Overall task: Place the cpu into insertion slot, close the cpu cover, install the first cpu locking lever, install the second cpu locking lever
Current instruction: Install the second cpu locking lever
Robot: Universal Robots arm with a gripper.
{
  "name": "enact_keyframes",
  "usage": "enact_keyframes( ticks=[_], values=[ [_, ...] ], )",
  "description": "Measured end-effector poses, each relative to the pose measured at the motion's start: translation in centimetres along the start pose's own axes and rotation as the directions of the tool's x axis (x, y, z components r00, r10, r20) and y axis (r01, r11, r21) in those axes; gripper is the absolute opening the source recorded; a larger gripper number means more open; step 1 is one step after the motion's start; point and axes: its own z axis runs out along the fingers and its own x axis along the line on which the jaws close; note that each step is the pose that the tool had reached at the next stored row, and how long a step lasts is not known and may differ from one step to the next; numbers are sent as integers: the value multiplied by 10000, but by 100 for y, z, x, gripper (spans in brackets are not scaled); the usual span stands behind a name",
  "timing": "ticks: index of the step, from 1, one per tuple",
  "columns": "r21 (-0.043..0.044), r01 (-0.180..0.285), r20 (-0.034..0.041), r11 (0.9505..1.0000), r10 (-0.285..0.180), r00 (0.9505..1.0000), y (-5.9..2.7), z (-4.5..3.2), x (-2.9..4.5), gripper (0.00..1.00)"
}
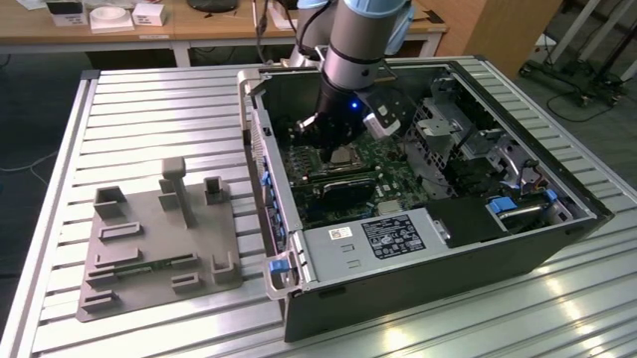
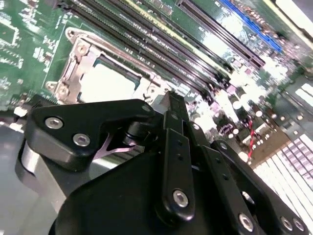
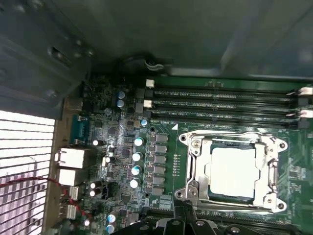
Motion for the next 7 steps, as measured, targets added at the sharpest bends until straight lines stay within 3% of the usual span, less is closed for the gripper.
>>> enact_keyframes(
  ticks=[7],
  values=[
    [17,0,9,10000,0,10000,2,-25,1,10]
  ],
)
